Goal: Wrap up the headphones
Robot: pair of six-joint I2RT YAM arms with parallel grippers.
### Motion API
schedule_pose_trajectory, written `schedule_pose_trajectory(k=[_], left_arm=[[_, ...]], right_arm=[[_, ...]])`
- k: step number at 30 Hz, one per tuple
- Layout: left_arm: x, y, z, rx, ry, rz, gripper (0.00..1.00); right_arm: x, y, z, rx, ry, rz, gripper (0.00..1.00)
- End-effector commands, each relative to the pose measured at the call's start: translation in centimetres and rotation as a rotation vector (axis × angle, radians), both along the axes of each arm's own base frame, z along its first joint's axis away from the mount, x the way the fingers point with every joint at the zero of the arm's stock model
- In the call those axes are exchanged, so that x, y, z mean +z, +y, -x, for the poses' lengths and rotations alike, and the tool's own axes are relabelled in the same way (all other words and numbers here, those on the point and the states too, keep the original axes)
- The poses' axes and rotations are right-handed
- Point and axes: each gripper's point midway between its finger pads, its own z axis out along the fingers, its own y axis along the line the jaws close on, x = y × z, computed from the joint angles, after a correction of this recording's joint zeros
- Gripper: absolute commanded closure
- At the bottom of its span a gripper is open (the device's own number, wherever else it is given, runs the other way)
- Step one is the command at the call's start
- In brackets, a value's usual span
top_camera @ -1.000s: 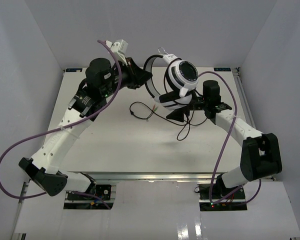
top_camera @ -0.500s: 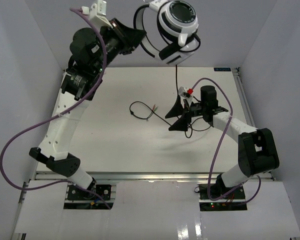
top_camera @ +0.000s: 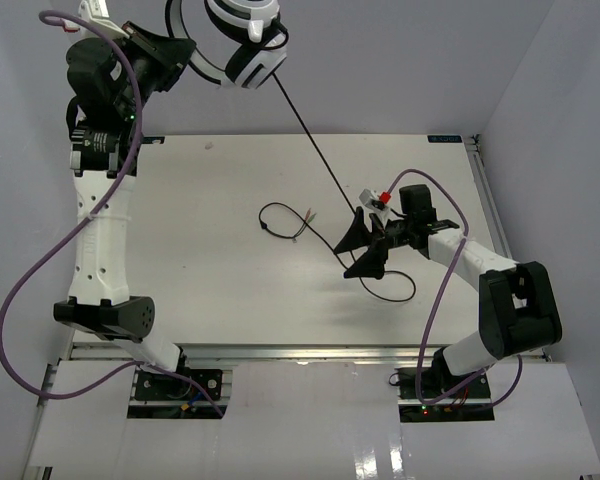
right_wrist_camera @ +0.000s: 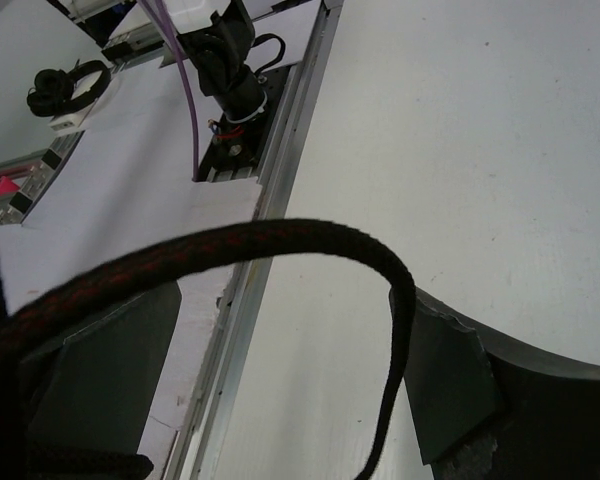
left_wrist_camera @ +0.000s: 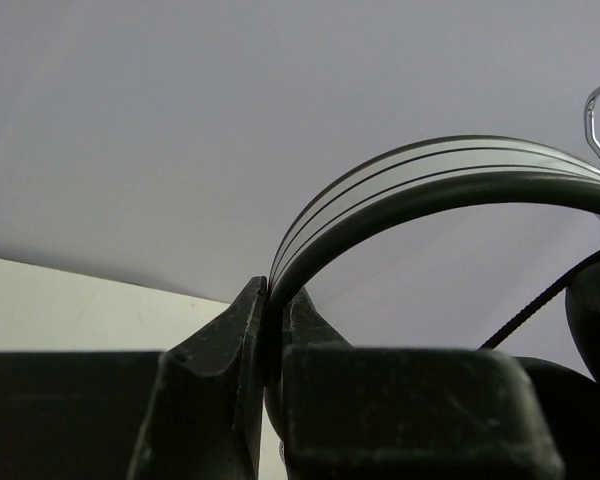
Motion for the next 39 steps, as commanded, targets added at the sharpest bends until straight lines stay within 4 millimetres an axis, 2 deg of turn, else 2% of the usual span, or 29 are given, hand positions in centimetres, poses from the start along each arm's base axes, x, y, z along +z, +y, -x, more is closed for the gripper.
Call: schedule_pose_trajectory(k=[1, 5, 7, 12, 16, 18, 20, 21, 22, 24, 26, 28, 35, 39], left_arm=[[5.9, 3.1, 3.2, 0.053, -0.153, 0.135, 1.00], [4.6, 2.8, 2.5, 0.019, -0.118, 0.162, 1.00], [4.2, 2.6, 2.4, 0.003, -0.106, 0.165, 1.00], [3.4, 2.4, 2.0, -0.019, -0.089, 0.178, 1.00], [3.1, 2.4, 2.1, -0.021, -0.083, 0.174, 1.00], [2.8, 2.3, 2.0, -0.023, -0.077, 0.169, 1.00], [2.4, 2.1, 2.0, -0.033, -0.067, 0.166, 1.00], [2.0, 2.0, 1.8, -0.042, -0.058, 0.165, 1.00], [1.5, 1.8, 1.8, -0.052, -0.047, 0.169, 1.00], [0.8, 1.6, 1.7, -0.067, -0.035, 0.173, 1.00], [-0.3, 1.5, 1.8, -0.071, -0.016, 0.175, 1.00], [-0.5, 1.5, 2.0, -0.069, -0.017, 0.174, 1.00], [-0.7, 1.0, 2.4, -0.099, -0.020, 0.178, 1.00], [-0.7, 0.8, 2.5, -0.113, -0.022, 0.184, 1.00]], right_arm=[[-0.1, -0.8, 2.5, 0.033, 0.043, -0.028, 0.06], [2.2, -1.1, 3.9, 0.096, 0.065, -0.119, 0.10], [3.0, -1.1, 3.9, 0.112, 0.062, -0.141, 0.10], [3.7, -1.0, 3.5, 0.110, 0.044, -0.138, 0.10], [3.2, -0.6, 1.2, 0.016, -0.013, -0.025, 0.10], [2.5, -0.5, -1.0, -0.073, -0.070, 0.084, 0.10], [2.8, -0.6, -3.7, -0.175, -0.092, 0.170, 0.10], [3.4, -0.7, -5.0, -0.230, -0.084, 0.192, 0.10], [4.7, -0.6, -5.4, -0.240, -0.071, 0.166, 0.10], [7.6, -0.2, -4.8, -0.199, 0.031, 0.102, 0.10], [10.4, 0.5, -5.2, -0.167, -0.012, 0.033, 0.10], [11.5, 0.9, -5.7, -0.208, 0.002, 0.024, 0.10], [10.8, 1.1, -6.9, -0.283, -0.036, 0.029, 0.10], [9.3, 0.7, -7.6, -0.349, -0.176, 0.063, 0.10]])
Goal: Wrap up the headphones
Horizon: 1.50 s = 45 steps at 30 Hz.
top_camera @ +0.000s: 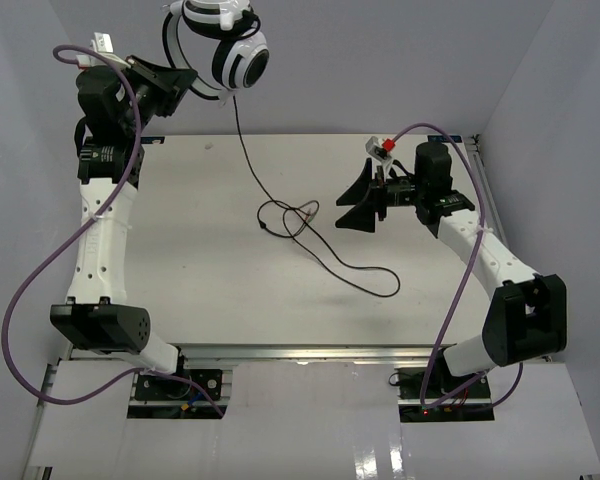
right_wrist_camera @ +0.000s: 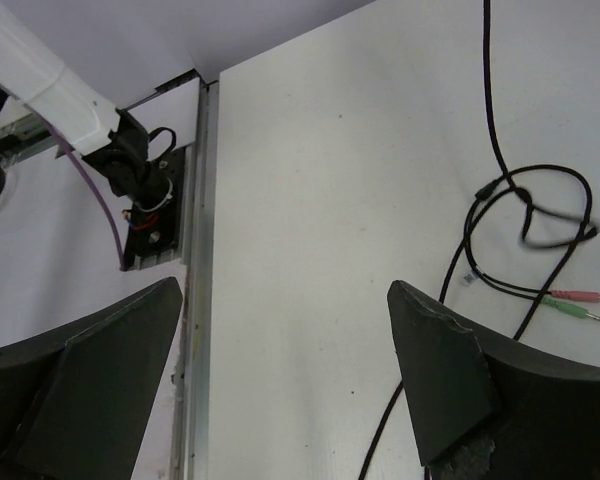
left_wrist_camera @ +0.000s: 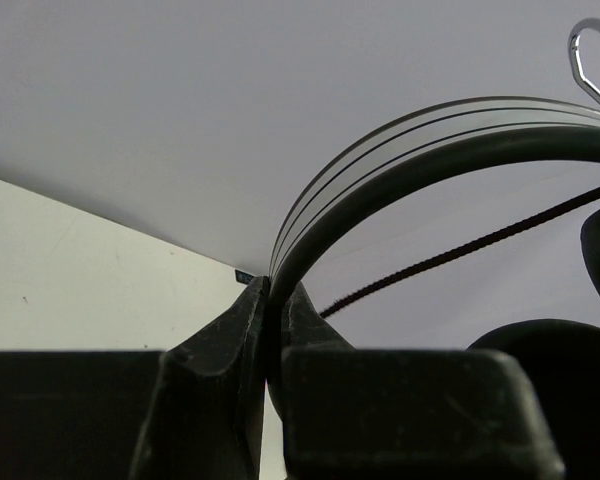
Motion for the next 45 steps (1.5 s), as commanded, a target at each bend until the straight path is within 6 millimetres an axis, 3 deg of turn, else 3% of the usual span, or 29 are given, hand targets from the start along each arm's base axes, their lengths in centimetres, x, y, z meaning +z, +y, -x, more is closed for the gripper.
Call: schedule_pose_trajectory(k=[1, 5, 8, 10, 14, 17, 20, 23, 27, 29, 34, 41, 45], left_arm=[[6.1, -0.4, 3.9, -0.039, -0.172, 0.046, 1.00], [6.9, -1.0, 4.5, -0.082, -0.186, 0.069, 1.00], [7.8, -1.2, 5.4, -0.098, -0.205, 0.077, 1.00], [8.5, -1.2, 5.9, -0.098, -0.220, 0.080, 1.00], [10.5, -1.3, 7.2, -0.105, -0.263, 0.082, 1.00], [11.3, -1.3, 7.9, -0.108, -0.281, 0.087, 1.00], [11.6, -1.3, 8.4, -0.108, -0.289, 0.088, 1.00], [11.6, -1.2, 8.6, -0.103, -0.289, 0.088, 1.00], [12.0, -1.0, 9.1, -0.089, -0.298, 0.081, 1.00], [12.0, -1.0, 9.1, -0.084, -0.295, 0.079, 1.00], [12.2, -1.0, 9.3, -0.084, -0.299, 0.082, 1.00], [12.9, -0.6, 9.9, -0.058, -0.306, 0.077, 1.00], [12.6, -0.5, 9.8, -0.052, -0.297, 0.076, 1.00]], right_arm=[[0.0, -0.3, -0.9, -0.068, -0.219, 0.029, 0.10], [-2.5, 0.0, -1.2, -0.094, -0.352, 0.007, 0.10], [-2.8, 1.5, -1.5, -0.104, -0.428, -0.017, 0.10], [-3.6, 3.8, -1.1, -0.125, -0.427, -0.008, 0.10], [-8.5, 6.4, -3.3, -0.368, -0.313, 0.165, 0.10], [-11.9, 7.7, -3.4, -0.442, -0.290, 0.277, 0.10], [-13.2, 9.3, -3.4, -0.457, -0.289, 0.322, 0.10], [-16.0, 10.4, -3.8, -0.447, -0.228, 0.397, 0.08], [-18.9, 11.4, -2.4, -0.364, -0.205, 0.451, 0.03], [-19.8, 11.6, -1.4, -0.316, -0.195, 0.460, 0.16], [-21.6, 11.2, 0.1, -0.257, -0.193, 0.490, 0.31], [-23.7, 11.3, 2.2, -0.146, -0.148, 0.532, 0.70], [-24.5, 9.5, 2.0, -0.160, -0.165, 0.587, 0.91]])
